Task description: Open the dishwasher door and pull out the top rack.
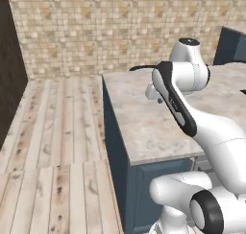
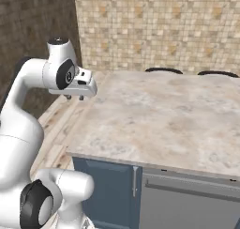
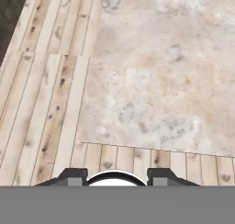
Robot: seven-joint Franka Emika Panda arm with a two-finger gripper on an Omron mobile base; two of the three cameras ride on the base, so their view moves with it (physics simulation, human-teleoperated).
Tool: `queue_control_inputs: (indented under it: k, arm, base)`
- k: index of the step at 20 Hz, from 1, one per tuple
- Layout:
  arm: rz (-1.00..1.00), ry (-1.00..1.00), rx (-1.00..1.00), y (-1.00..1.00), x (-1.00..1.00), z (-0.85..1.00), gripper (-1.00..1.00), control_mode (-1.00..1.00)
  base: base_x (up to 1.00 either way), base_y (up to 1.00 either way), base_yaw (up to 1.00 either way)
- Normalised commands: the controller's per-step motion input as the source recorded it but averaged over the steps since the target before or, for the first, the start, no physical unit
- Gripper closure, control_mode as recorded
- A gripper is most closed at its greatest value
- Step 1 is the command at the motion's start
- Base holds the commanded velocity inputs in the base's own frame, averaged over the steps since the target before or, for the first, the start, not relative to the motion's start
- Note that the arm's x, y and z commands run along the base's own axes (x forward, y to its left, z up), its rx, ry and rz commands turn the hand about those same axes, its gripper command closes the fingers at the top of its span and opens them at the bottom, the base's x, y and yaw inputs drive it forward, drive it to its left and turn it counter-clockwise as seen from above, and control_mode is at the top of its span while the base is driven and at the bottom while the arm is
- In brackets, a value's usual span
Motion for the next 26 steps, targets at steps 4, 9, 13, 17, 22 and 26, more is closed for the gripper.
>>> queue_control_inputs:
  k: [4,9,13,17,22,26]
  arm:
    - [0.0,0.0,0.0,0.0,0.0,-0.01,-1.0,1.0]
    - [0.0,0.0,0.0,0.0,0.0,0.0,-1.0,1.0]
    - [0.0,0.0,0.0,0.0,0.0,0.0,-1.0,1.0]
    - [0.0,0.0,0.0,0.0,0.0,0.0,-1.0,1.0]
    - [0.0,0.0,0.0,0.0,0.0,0.0,-1.0,1.0]
    - [0.0,0.0,0.0,0.0,0.0,0.0,-1.0,1.0]
  base:
    - [0.0,0.0,-0.1]
    - [-0.09,0.0,-0.37]
    - [-0.02,0.0,-0.48]
    - [-0.1,0.0,-0.53]
    - [-0.01,0.16,-0.52]
    - [0.0,0.34,-0.51]
